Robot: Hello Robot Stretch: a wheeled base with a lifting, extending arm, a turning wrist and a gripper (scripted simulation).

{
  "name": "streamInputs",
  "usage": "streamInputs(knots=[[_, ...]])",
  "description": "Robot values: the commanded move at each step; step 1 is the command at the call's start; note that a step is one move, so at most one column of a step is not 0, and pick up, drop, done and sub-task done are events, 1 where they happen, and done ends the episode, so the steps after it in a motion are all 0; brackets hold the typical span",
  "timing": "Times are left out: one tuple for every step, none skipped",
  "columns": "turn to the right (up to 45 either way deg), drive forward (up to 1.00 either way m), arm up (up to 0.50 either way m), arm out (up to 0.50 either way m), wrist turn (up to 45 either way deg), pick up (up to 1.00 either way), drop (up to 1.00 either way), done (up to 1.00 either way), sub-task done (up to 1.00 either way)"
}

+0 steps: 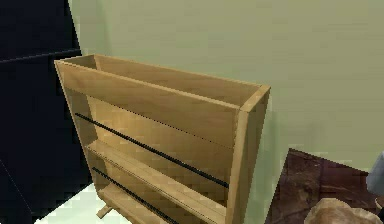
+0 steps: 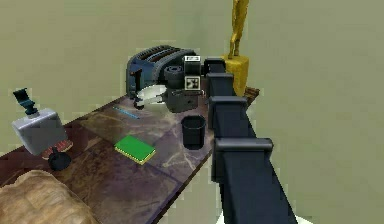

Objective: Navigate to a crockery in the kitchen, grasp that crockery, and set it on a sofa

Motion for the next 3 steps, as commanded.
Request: streamInputs(knots=[[0.0, 0.0, 0.0, 0.0, -45.0, 0.0, 0.0, 0.0, 0.0], [0.0, 0.0, 0.0, 0.0, -45.0, 0.0, 0.0, 0.0, 0.0], [0.0, 0.0, 0.0, 0.0, -12.0, 0.0, 0.0, 0.0, 0.0]])
